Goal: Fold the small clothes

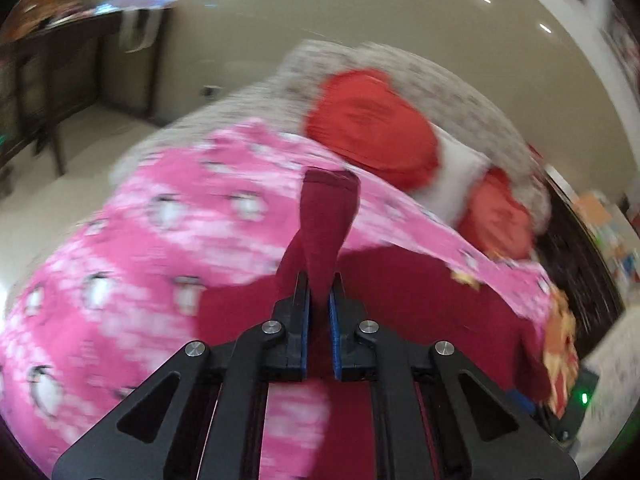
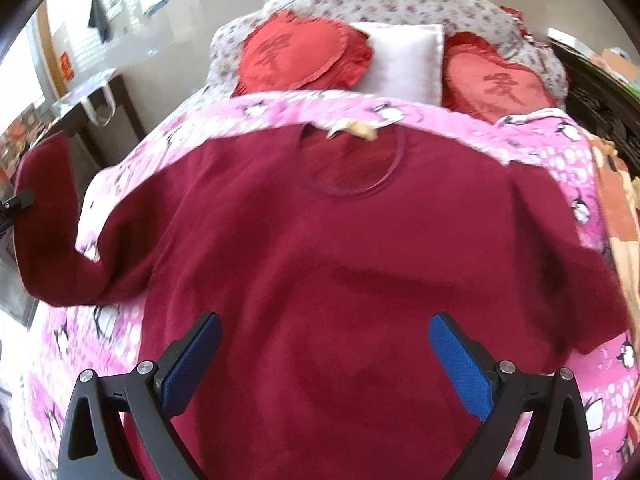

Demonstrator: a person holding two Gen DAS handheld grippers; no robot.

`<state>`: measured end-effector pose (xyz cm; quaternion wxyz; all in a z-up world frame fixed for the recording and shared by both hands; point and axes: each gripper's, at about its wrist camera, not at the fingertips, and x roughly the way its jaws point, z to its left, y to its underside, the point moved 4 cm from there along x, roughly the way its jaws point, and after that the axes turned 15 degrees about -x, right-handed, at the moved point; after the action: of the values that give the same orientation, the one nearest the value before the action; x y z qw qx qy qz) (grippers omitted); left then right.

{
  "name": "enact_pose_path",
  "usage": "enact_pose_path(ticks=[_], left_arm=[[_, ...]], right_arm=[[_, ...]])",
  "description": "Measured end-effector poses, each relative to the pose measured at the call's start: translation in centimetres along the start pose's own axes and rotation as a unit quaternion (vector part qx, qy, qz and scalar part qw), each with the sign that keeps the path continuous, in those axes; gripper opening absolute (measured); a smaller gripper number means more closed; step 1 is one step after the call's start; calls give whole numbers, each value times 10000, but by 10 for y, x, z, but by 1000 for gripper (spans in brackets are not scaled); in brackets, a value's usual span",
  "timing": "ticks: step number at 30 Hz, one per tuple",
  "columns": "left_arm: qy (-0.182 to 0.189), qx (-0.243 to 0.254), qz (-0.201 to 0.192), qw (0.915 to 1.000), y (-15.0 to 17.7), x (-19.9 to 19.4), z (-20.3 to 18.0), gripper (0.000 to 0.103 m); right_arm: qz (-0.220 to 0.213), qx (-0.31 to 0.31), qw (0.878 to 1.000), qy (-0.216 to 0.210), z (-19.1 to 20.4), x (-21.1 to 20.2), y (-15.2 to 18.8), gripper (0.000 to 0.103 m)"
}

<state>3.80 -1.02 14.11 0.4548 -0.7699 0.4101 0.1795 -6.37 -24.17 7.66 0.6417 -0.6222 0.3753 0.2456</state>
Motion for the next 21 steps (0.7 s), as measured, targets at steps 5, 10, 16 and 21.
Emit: enact_pose_path(ticks=[5, 10, 16, 21], left_arm=[[267, 750, 424, 9959, 58, 30, -67, 7], [137, 1190, 1049, 9872, 128, 78, -90, 7], [29, 1859, 1519, 9708, 181, 103, -93, 10], [341, 2283, 1626, 9593, 182, 71, -86, 16]], right_arm=[[-109, 245, 9993, 252, -37, -13, 2, 102], [-53, 594, 9977, 320, -72, -14, 16, 102], [-64, 791, 9968, 83, -86, -12, 24, 103], [-161, 779, 9958, -452, -72, -8, 21, 103]])
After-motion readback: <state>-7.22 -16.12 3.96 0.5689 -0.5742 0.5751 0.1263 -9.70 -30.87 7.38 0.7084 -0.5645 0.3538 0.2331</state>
